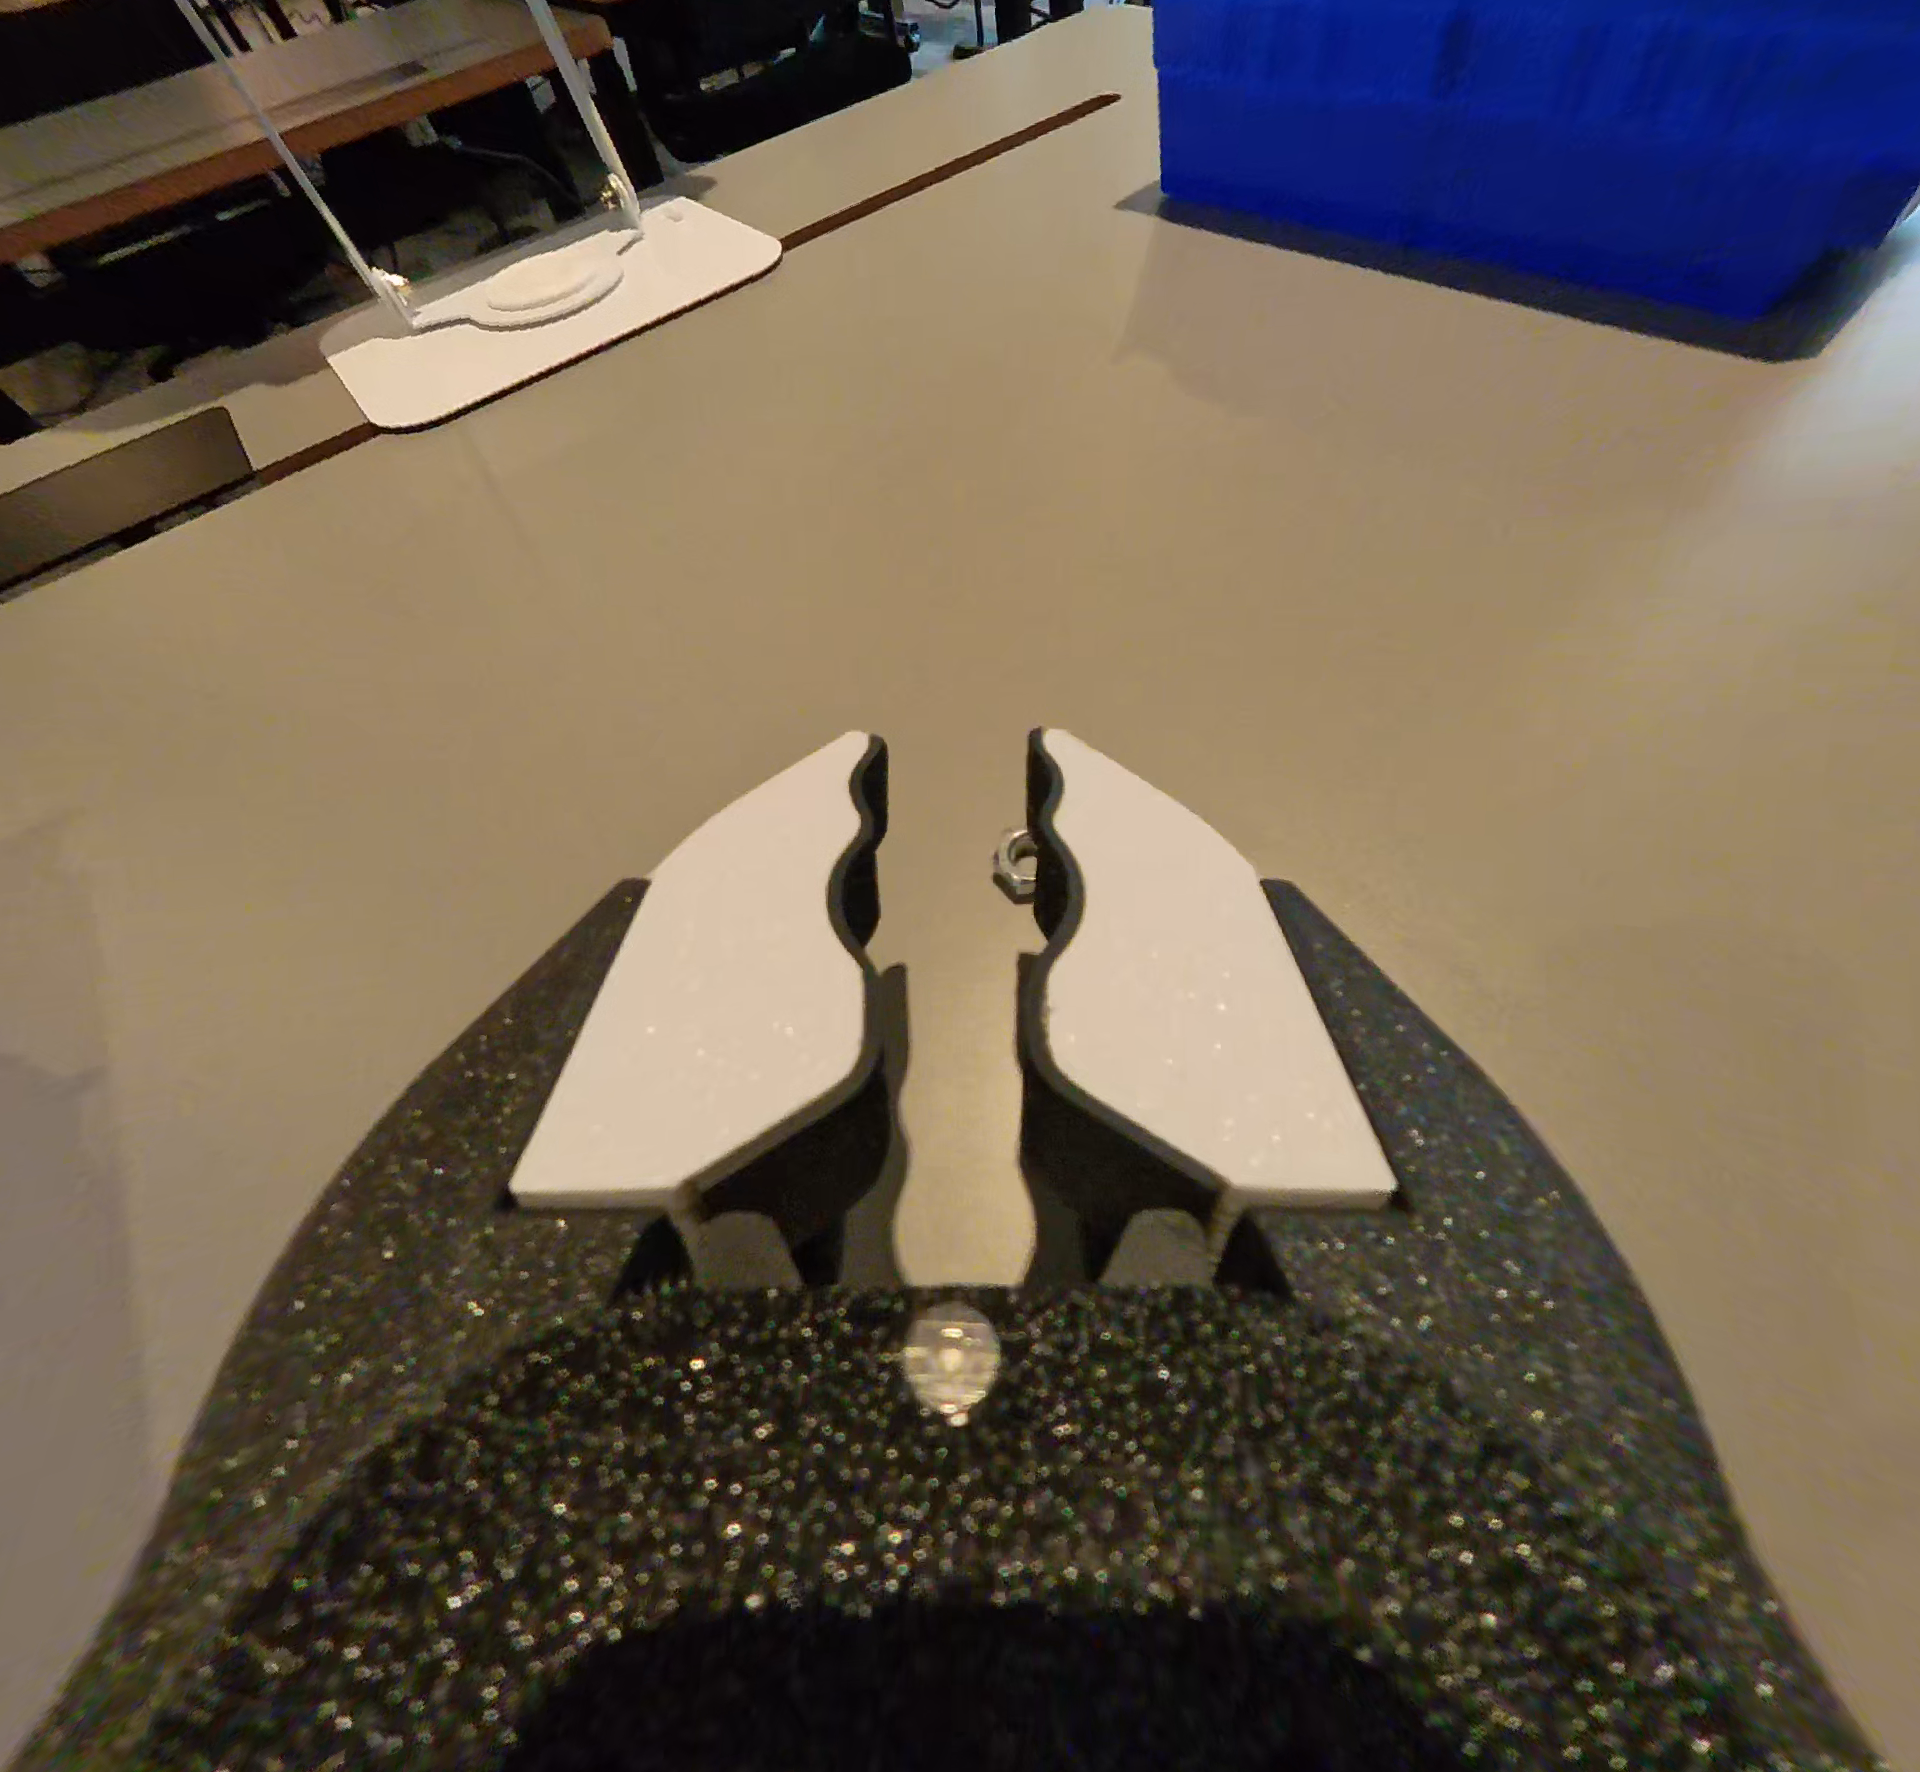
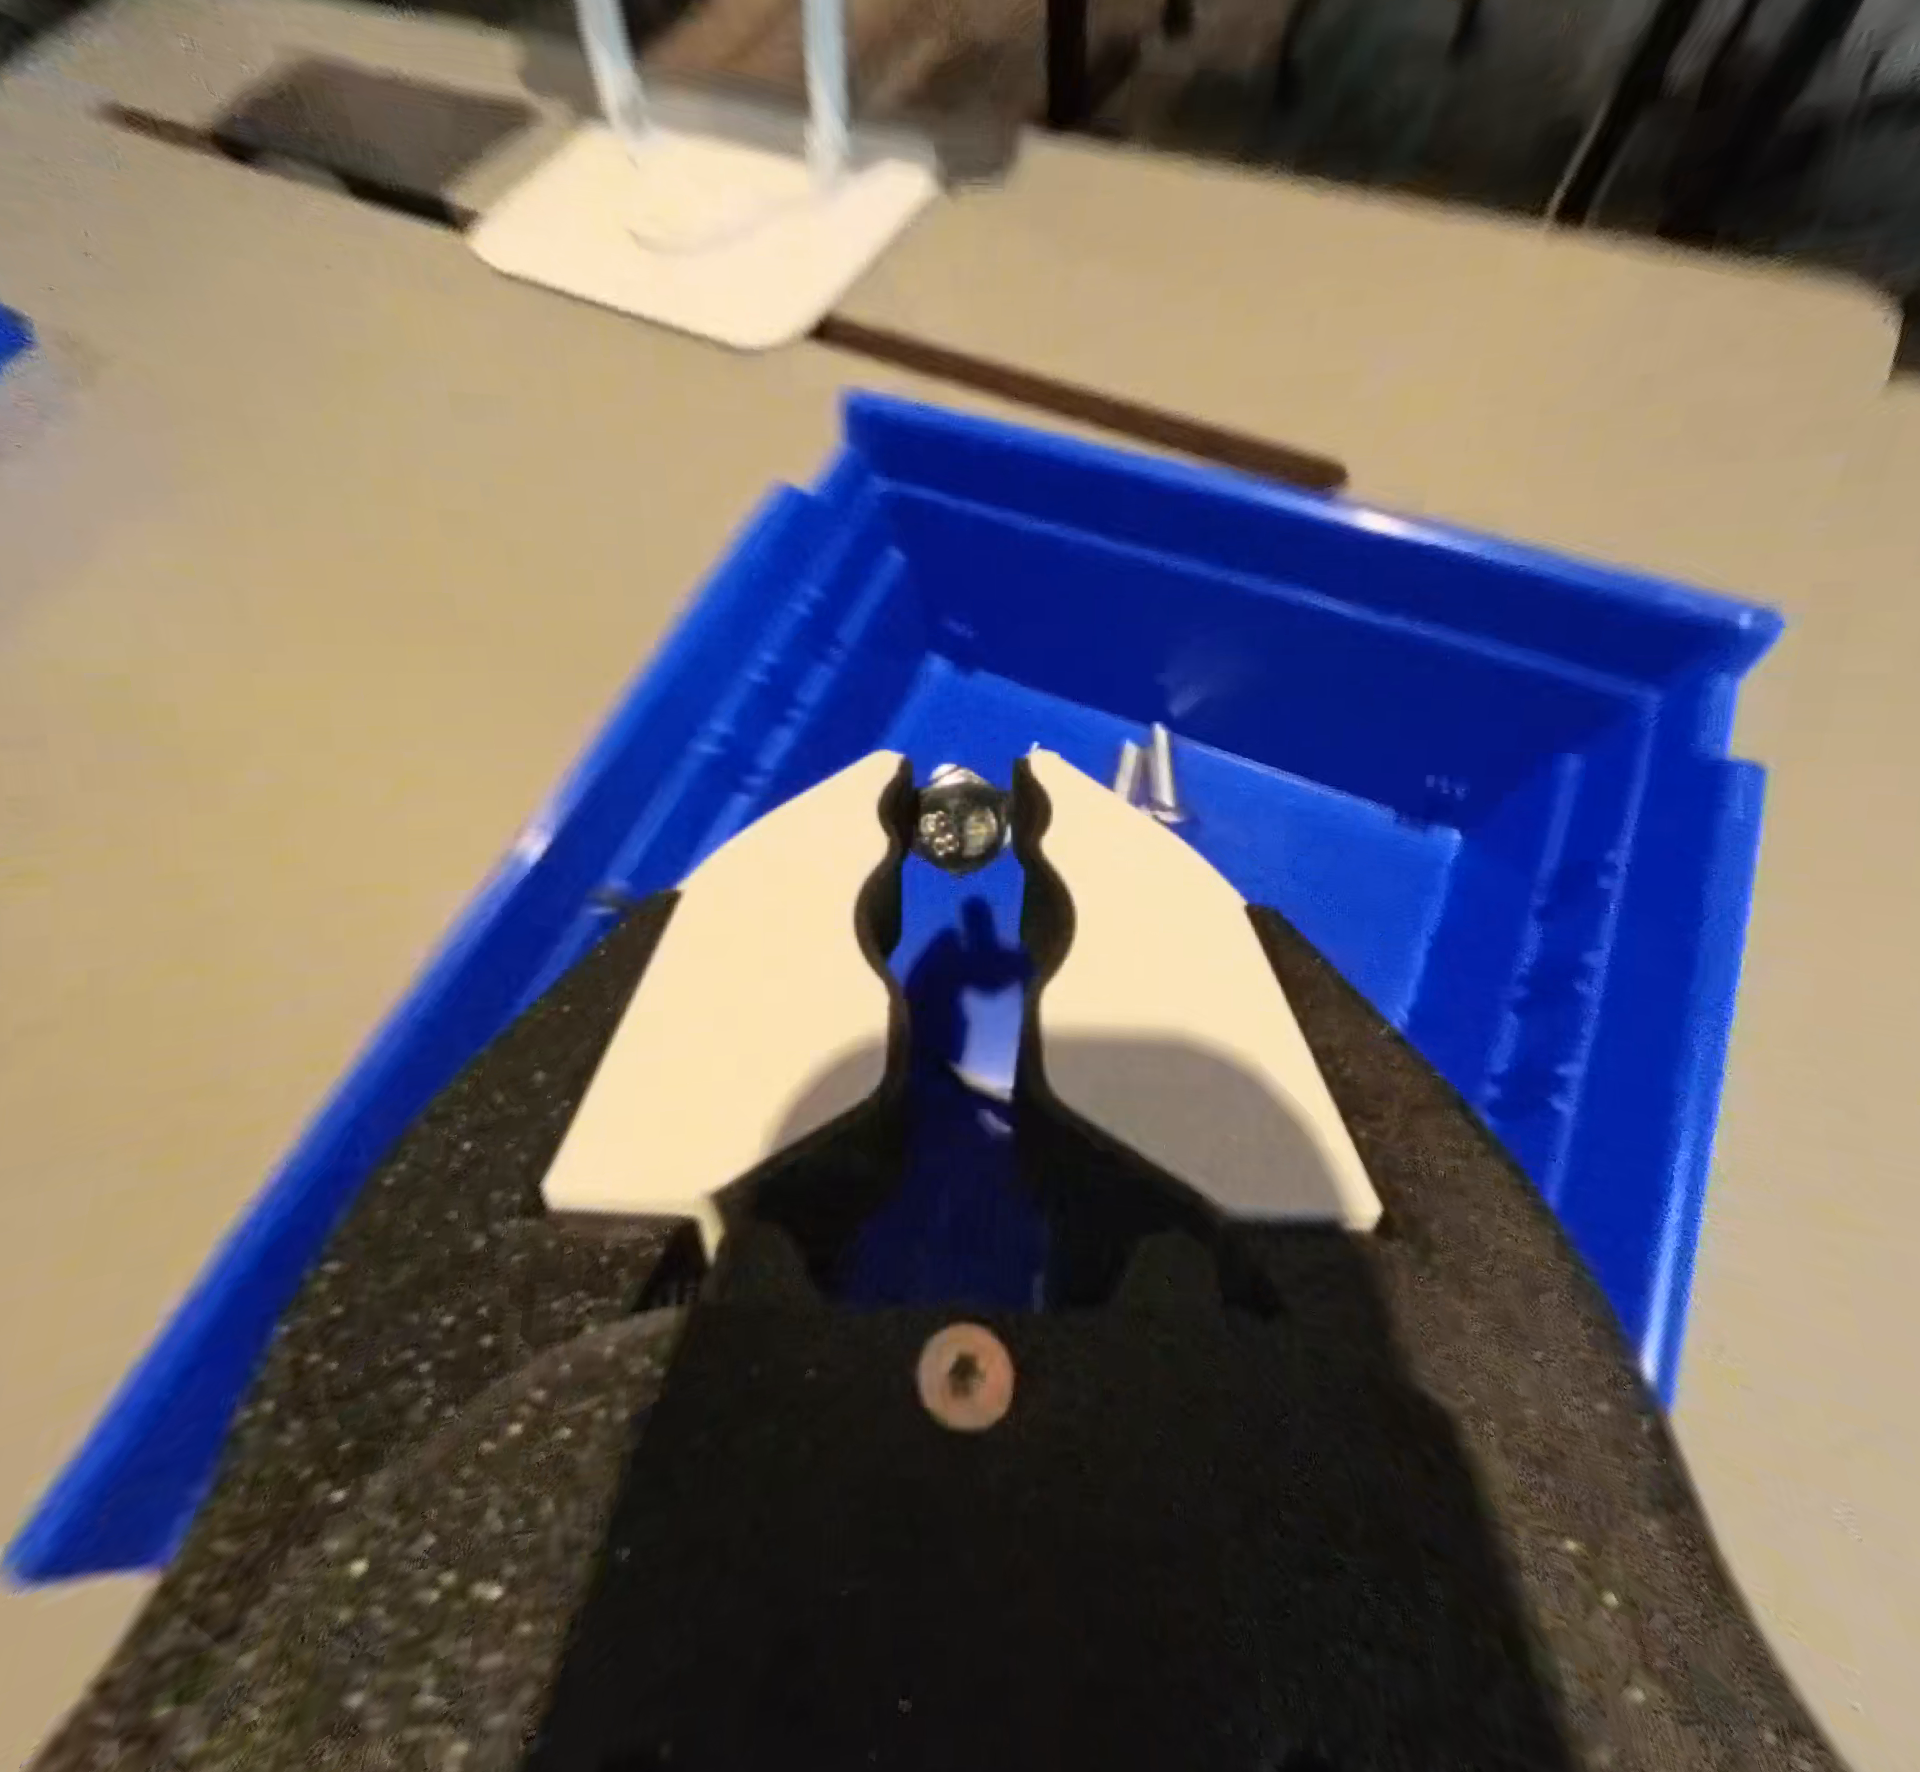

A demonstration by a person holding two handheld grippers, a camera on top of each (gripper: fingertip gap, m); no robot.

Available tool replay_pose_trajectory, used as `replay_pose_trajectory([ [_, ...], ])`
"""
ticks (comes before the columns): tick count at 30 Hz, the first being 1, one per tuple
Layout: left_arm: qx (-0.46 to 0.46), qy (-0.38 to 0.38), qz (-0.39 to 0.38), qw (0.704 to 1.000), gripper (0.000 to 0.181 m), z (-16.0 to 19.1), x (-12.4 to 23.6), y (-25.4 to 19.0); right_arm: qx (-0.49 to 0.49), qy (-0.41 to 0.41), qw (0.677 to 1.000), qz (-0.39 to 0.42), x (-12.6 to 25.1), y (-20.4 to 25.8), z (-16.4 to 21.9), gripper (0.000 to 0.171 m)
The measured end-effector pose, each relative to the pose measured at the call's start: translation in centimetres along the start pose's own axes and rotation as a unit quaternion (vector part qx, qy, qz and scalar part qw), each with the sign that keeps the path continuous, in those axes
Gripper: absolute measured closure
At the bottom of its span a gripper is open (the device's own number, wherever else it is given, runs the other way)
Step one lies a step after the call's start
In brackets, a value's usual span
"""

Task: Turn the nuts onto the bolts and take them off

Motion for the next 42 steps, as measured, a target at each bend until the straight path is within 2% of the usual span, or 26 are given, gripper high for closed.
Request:
replay_pose_trajectory([
  [2,0.008,0.003,0.002,1.000,0.157,0.0,-0.1,0.2,-0.036,0.054,0.998,0.017,-1.7,-2.4,0.9,0.153],
  [5,0.014,0.003,0.007,1.000,0.157,0.0,-0.1,0.2,-0.078,0.063,0.995,0.013,-2.7,-3.9,1.3,0.153],
  [9,0.012,-0.010,0.008,1.000,0.158,-0.1,0.2,0.2,-0.069,0.091,0.992,0.048,-2.5,-4.2,1.2,0.153],
  [15,0.013,-0.019,0.010,1.000,0.158,-0.1,0.6,0.1,-0.066,0.096,0.993,0.036,-2.5,-3.9,1.1,0.151],
  [20,0.025,-0.029,0.009,0.999,0.158,-0.2,0.8,0.3,-0.054,0.074,0.995,0.031,-1.5,-2.8,0.4,0.129],
  [23,0.048,-0.061,0.000,0.997,0.158,-0.4,1.2,1.0,0.024,0.016,1.000,0.002,0.6,3.7,-2.5,0.120],
  [26,0.075,-0.120,-0.010,0.990,0.158,-0.8,2.0,1.9,0.169,-0.017,0.984,-0.055,0.9,15.9,-4.3,0.113],
  [29,0.091,-0.150,-0.014,0.984,0.158,-0.8,2.7,2.3,0.290,0.015,0.947,-0.140,-3.6,27.5,-1.4,0.108],
  [31,0.086,-0.160,-0.023,0.983,0.158,-0.7,3.2,2.5,0.325,0.060,0.922,-0.201,-8.4,32.6,2.5,0.108],
  [33,0.076,-0.168,-0.036,0.982,0.158,-0.5,3.6,2.7,0.320,0.111,0.910,-0.238,-13.0,34.6,6.0,0.106],
  [35,0.076,-0.181,-0.042,0.980,0.158,-0.4,4.0,2.9,0.295,0.126,0.909,-0.267,-16.3,34.9,7.9,0.107],
  [42,0.085,-0.190,-0.036,0.977,0.159,-0.4,4.0,3.1,0.262,0.160,0.914,-0.264,-19.6,33.8,9.0,0.116],
])
Point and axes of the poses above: each gripper's, where its closed fingertips meet, x back along the fingers, z out of its underside, y = z × x across the jaws, the point moved 8 cm from there along x, back along the fingers, and after that the axes turned 10 degrees about -z, right-handed, at the moved point
